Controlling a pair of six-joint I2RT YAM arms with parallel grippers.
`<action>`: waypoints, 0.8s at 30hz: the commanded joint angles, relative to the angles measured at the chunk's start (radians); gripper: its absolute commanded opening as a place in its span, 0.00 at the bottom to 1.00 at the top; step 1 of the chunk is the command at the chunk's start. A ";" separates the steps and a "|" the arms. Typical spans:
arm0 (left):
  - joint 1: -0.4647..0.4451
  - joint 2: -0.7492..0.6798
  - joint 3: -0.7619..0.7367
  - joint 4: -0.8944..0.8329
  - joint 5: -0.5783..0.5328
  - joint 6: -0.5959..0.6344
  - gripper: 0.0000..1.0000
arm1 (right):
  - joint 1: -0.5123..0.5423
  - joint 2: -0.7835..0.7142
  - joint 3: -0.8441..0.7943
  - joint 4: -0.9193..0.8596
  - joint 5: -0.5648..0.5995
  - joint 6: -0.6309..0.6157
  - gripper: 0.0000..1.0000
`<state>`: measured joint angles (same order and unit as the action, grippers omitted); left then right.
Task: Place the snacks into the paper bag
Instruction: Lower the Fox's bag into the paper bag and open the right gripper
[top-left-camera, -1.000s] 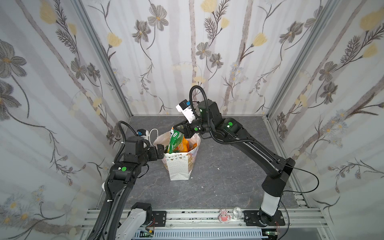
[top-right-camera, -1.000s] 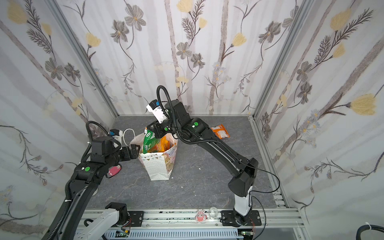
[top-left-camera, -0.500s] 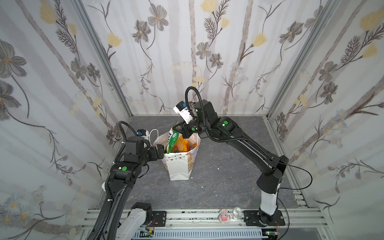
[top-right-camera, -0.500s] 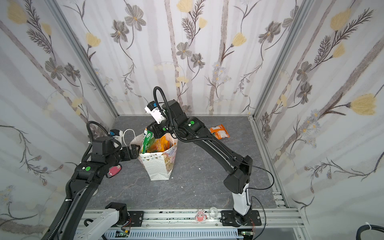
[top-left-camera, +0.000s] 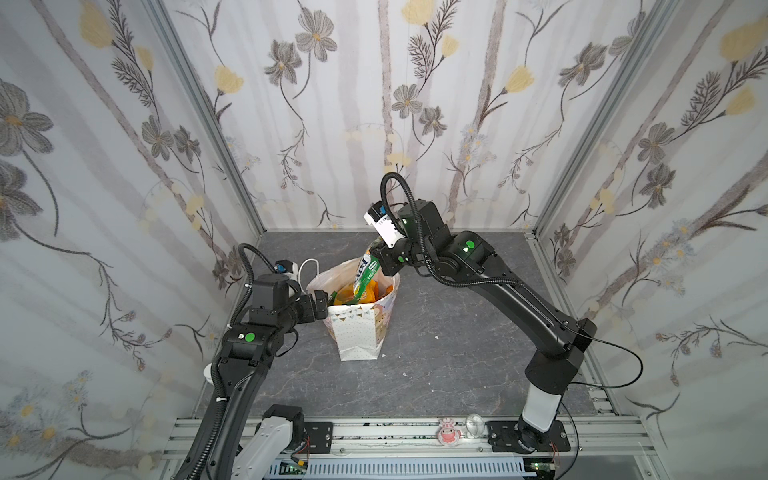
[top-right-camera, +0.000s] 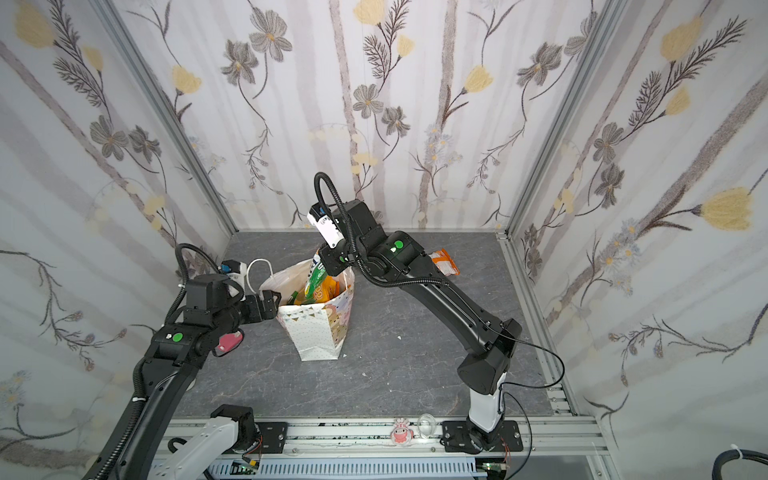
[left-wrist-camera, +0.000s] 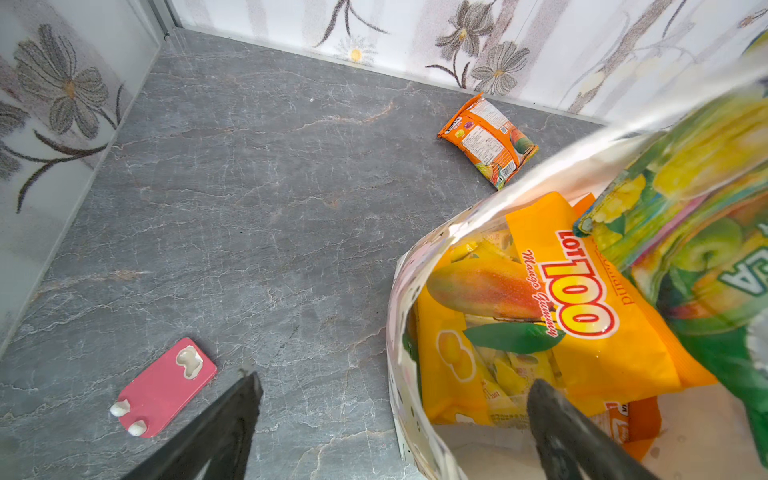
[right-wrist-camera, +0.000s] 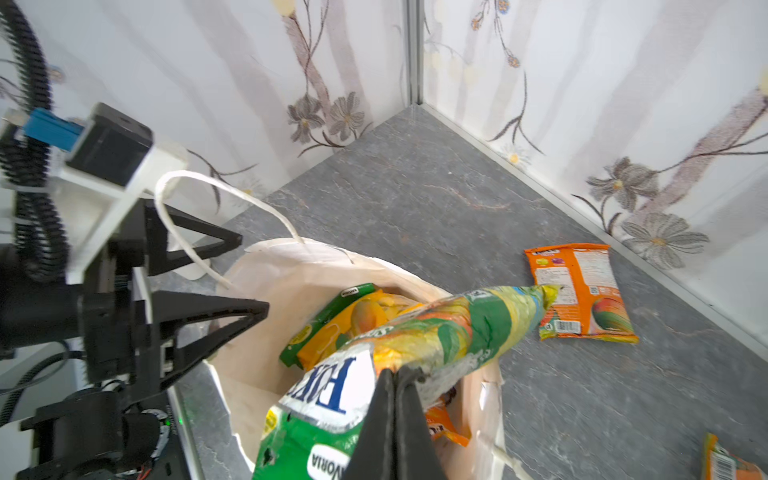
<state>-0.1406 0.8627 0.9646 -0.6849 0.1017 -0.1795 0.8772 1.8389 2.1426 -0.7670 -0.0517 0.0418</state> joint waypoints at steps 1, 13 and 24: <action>0.000 0.002 -0.001 0.019 -0.009 0.011 1.00 | 0.013 0.014 0.007 -0.024 0.117 -0.051 0.00; 0.001 -0.002 0.005 0.013 -0.013 0.014 1.00 | 0.100 0.030 0.007 -0.131 0.267 -0.117 0.00; 0.001 0.007 0.005 0.019 -0.003 0.014 1.00 | 0.169 -0.030 0.008 -0.109 0.055 -0.081 0.42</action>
<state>-0.1406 0.8696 0.9646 -0.6849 0.1017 -0.1795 1.0451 1.8221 2.1429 -0.9192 0.1013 -0.0551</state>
